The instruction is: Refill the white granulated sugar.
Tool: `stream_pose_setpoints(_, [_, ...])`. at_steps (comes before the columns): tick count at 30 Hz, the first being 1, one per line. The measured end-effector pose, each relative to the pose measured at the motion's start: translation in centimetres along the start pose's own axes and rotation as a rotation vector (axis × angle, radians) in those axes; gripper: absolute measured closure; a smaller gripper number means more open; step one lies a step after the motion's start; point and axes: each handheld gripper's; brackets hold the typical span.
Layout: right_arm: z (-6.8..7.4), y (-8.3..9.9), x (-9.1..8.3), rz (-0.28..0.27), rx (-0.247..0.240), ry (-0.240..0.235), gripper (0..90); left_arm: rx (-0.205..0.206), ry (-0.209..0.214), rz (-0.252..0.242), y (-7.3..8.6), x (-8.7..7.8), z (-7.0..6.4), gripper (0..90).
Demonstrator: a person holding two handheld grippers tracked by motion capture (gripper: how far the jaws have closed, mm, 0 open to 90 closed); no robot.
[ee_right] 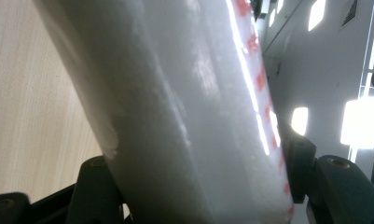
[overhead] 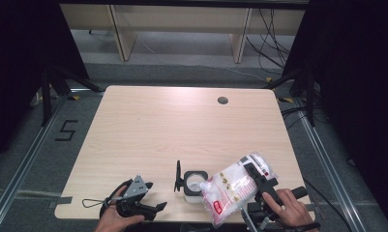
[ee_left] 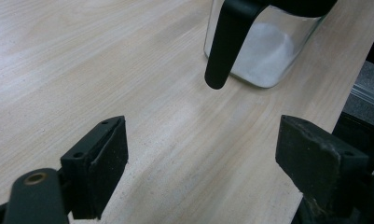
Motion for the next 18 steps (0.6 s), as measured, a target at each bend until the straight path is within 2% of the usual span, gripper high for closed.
stream_pose_setpoints(1, [-0.01,0.18,0.06,-0.02,-0.007,0.023,42.4,0.008,0.003,-0.001,-0.02,0.01,0.05,16.4])
stream_pose_setpoints(2, [-0.01,0.18,0.06,-0.02,-0.007,0.023,42.4,0.008,0.003,-0.001,-0.02,0.01,0.05,16.4])
stream_pose_setpoints(3, [-0.02,0.24,-0.1,0.014,0.011,-0.004,42.4,-0.001,0.001,0.0,0.01,0.01,0.0,16.4])
stream_pose_setpoints(4, [-0.02,0.24,-0.1,0.014,0.011,-0.004,42.4,-0.001,0.001,0.0,0.01,0.01,0.0,16.4])
stream_pose_setpoints(5, [-0.28,0.31,-0.12,0.01,-0.017,-0.008,42.5,-0.001,0.003,-0.001,0.0,-0.01,-0.02,16.4])
stream_pose_setpoints(6, [-0.28,0.38,-0.1,0.005,-0.02,0.001,42.4,0.007,0.003,-0.002,-0.02,0.01,0.04,16.4])
stream_pose_setpoints(7, [-0.42,0.34,-0.15,0.019,-0.015,-0.03,42.5,0.007,0.003,-0.002,-0.02,0.01,0.04,16.4])
stream_pose_setpoints(8, [-0.18,0.36,-0.16,0.028,0.014,-0.034,42.5,-0.001,0.0,0.0,0.01,0.02,0.0,16.4])
stream_pose_setpoints(9, [-0.04,0.39,-0.1,0.012,0.01,-0.003,42.4,-0.003,0.007,-0.001,0.0,0.0,-0.04,16.4])
stream_pose_setpoints(11, [-0.29,0.27,-0.1,0.003,-0.023,-0.004,42.5,0.006,0.0,0.001,-0.01,0.02,0.05,16.4])
stream_pose_setpoints(12, [-0.29,0.27,-0.1,0.003,-0.023,-0.004,42.5,0.006,0.0,0.001,-0.01,0.02,0.05,16.4])
stream_pose_setpoints(13, [-0.08,0.25,-0.07,-0.001,0.004,-0.001,42.5,0.006,0.001,-0.001,-0.01,0.01,0.04,16.4])
stream_pose_setpoints(15, [-0.25,-0.01,-0.05,-0.011,-0.022,-0.003,42.4,0.006,0.001,-0.002,-0.03,-0.01,0.04,16.4])
stream_pose_setpoints(18, [-0.26,-0.04,-0.02,-0.015,-0.019,-0.005,42.5,0.006,0.001,-0.002,-0.02,-0.02,0.05,16.4])
Point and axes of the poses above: each handheld gripper's, and its own axes: x roughly forward along the jaws, y roughly out of its underside, z roughly to its left, and after that the axes turned 13 degrees about -z, right-handed
